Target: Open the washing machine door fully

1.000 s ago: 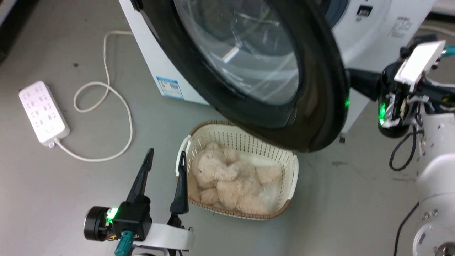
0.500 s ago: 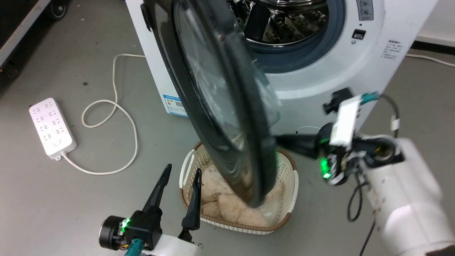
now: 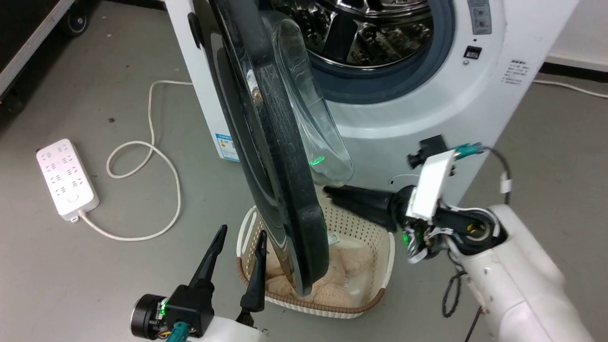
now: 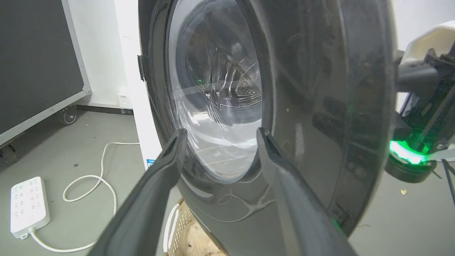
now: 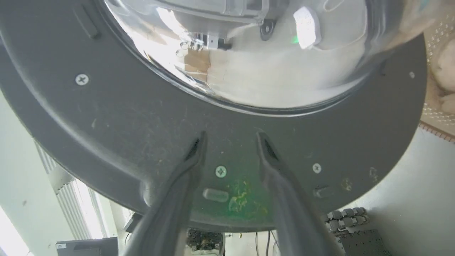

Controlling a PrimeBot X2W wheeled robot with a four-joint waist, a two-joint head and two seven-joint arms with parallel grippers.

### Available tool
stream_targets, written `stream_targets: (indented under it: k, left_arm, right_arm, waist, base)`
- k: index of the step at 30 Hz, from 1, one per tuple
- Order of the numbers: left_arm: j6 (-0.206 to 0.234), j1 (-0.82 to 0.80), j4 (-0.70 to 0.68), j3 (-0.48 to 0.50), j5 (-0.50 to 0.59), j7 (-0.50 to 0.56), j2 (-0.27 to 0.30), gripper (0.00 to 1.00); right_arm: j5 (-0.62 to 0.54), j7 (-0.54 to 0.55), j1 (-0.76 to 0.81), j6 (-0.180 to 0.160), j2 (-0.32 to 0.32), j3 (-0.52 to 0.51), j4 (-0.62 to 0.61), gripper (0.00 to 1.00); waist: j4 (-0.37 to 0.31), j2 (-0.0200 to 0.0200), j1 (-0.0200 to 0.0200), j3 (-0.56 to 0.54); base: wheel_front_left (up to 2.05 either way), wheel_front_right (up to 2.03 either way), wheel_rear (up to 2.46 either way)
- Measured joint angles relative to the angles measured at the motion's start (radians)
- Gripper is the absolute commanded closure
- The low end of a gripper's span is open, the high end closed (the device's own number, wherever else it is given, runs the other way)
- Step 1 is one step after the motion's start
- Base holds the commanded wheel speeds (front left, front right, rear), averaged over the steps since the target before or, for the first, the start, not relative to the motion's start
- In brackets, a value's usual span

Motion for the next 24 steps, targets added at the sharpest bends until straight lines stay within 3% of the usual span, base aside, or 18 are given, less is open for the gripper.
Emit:
stream_targets:
  k: [5, 10, 15, 19, 24]
  left_arm:
    - [-0.001, 0.001, 0.009, 0.025, -0.001, 0.000, 0.000, 0.00]
    - [-0.009, 0.005, 0.011, 0.063, -0.032, 0.000, 0.001, 0.00]
    - [-0.015, 0.008, 0.014, 0.114, -0.054, 0.000, 0.010, 0.00]
    - [-0.024, 0.019, 0.015, 0.131, -0.060, 0.000, 0.019, 0.00]
    - [-0.034, 0.042, 0.028, 0.135, -0.063, 0.000, 0.027, 0.00]
  right_arm:
    - [-0.134, -0.178, 0.046, 0.000, -0.095, -0.025, -0.159, 0.00]
    - [-0.444, -0.493, 0.142, 0.000, -0.255, -0.002, -0.405, 0.00]
    - [-0.783, -0.802, 0.255, 0.000, -0.357, -0.002, -0.500, 0.00]
    - [-1.026, -0.948, 0.368, 0.000, -0.336, -0.099, -0.516, 0.00]
    - [-1.258, -0.998, 0.541, 0.000, -0.184, -0.269, -0.577, 0.00]
  waist:
    - [-0.021, 0.0000, 0.0000, -0.027]
    - [-0.052, 0.0000, -0.0001, -0.059]
    - [-0.096, 0.0000, -0.0001, -0.086]
    - [-0.131, 0.0000, -0.0001, -0.105]
    - [-0.166, 0.0000, -0.0001, -0.123]
  base:
    - [0.00, 0.00, 0.00]
    - [0.00, 0.00, 0.00]
    - [0.00, 0.00, 0.00]
    - [0.00, 0.00, 0.00]
    - [0.00, 0.00, 0.00]
